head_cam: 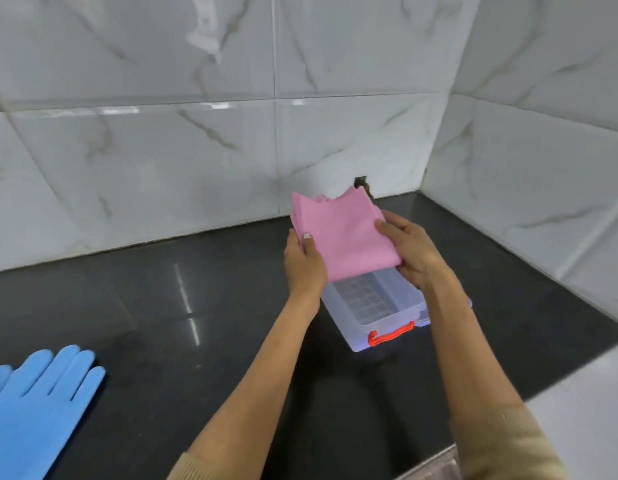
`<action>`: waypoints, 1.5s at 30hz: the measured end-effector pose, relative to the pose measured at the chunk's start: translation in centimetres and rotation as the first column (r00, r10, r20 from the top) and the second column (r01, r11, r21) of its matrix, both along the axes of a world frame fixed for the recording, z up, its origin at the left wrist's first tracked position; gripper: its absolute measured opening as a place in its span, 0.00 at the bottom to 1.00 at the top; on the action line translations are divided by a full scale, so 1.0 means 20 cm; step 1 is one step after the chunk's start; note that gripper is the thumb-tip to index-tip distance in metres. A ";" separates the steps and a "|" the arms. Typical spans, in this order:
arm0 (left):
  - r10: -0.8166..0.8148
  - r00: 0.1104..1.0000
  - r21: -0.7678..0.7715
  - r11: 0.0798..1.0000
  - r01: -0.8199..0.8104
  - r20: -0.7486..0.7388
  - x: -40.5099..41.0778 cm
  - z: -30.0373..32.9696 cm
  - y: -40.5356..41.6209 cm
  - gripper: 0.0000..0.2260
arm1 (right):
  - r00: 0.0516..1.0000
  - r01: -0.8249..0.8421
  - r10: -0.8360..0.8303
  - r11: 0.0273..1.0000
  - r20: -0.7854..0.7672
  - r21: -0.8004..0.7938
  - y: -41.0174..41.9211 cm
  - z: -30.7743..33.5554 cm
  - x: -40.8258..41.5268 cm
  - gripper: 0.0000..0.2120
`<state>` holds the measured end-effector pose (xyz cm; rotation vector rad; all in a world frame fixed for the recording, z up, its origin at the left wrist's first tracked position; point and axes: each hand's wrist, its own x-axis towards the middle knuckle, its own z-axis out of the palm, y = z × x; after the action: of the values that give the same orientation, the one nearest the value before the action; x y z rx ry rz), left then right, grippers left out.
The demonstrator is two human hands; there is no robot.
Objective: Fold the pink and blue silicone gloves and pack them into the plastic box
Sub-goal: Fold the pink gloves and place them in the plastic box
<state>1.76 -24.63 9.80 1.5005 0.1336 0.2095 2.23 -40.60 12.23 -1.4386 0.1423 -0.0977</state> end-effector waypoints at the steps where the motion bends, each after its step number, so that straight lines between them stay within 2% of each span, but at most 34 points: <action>1: -0.025 0.999 0.022 0.999 0.026 -0.030 0.01 -0.01 -0.05 0.18 | 1.000 -0.004 0.004 1.000 -0.021 -0.011 -0.06 0.00 0.01 0.14; 5: -0.012 0.995 0.200 0.979 0.033 -0.102 0.00 -0.13 -0.15 0.15 | 0.990 -0.053 0.040 0.994 -0.137 -0.091 -0.18 -0.08 0.03 0.13; 8: 0.042 0.996 0.379 0.926 -0.010 -0.077 -0.02 -0.19 -0.15 0.15 | 0.982 -0.051 0.033 0.994 -0.184 -0.096 -0.20 -0.16 0.02 0.13; 10: 0.077 0.996 0.491 0.870 -0.051 -0.034 -0.03 -0.19 -0.14 0.15 | 0.982 -0.039 0.010 0.989 -0.190 -0.146 -0.20 -0.19 0.00 0.13; 13: 0.139 0.990 0.670 0.734 -0.107 0.005 -0.05 -0.18 -0.12 0.14 | 0.984 -0.006 -0.044 0.960 -0.173 -0.280 -0.21 -0.20 0.00 0.14; 17: 0.164 0.987 0.797 0.596 -0.099 0.000 -0.06 -0.18 -0.12 0.15 | 0.986 0.038 -0.124 0.827 -0.116 -0.561 -0.21 -0.19 0.01 0.16; 21: 0.174 0.984 0.876 0.478 -0.065 -0.022 -0.06 -0.16 -0.14 0.16 | 0.980 0.062 -0.180 0.695 -0.090 -0.717 -0.18 -0.17 0.02 0.15; 26: 0.119 0.992 0.875 0.483 -0.020 -0.043 -0.07 -0.16 -0.17 0.20 | 0.971 0.098 -0.235 0.580 -0.051 -0.809 -0.18 -0.18 0.04 0.13; 28: 0.067 0.996 0.857 0.516 0.018 -0.061 -0.07 -0.17 -0.19 0.23 | 0.968 0.110 -0.248 0.566 -0.042 -0.817 -0.19 -0.18 0.04 0.14; 31: -0.054 0.992 0.709 0.695 0.117 -0.111 -0.08 -0.18 -0.20 0.24 | 0.964 0.139 -0.267 0.570 -0.022 -0.810 -0.20 -0.19 0.04 0.14; 33: -0.077 0.990 0.600 0.789 0.135 -0.122 -0.07 -0.20 -0.21 0.19 | 0.961 0.155 -0.276 0.578 -0.013 -0.801 -0.21 -0.20 0.04 0.14; 35: -0.054 0.981 0.399 0.908 0.126 -0.187 -0.06 -0.22 -0.21 0.14 | 0.959 0.163 -0.283 0.587 -0.012 -0.793 -0.21 -0.20 0.04 0.14; 37: -0.073 0.947 0.073 0.992 0.101 -0.313 -0.06 -0.23 -0.22 0.08 | 0.956 0.168 -0.294 0.591 -0.016 -0.789 -0.23 -0.20 0.04 0.14; 38: -0.085 0.927 -0.050 0.996 0.072 -0.364 -0.06 -0.23 -0.22 0.05 | 0.953 0.169 -0.301 0.590 -0.020 -0.789 -0.24 -0.20 0.05 0.14; 40: -0.086 0.902 -0.158 0.987 0.020 -0.424 -0.05 -0.23 -0.22 0.04 | 0.952 0.165 -0.306 0.588 -0.029 -0.792 -0.25 -0.21 0.05 0.14; 45: -0.038 0.897 -0.153 0.988 -0.033 -0.440 0.01 -0.25 -0.17 0.05 | 0.966 0.153 -0.258 0.593 -0.007 -0.791 -0.24 -0.20 0.05 0.12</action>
<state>2.02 -28.07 4.82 1.3687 0.5026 -0.1483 3.20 -45.37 8.14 -2.3282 0.4088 -0.2944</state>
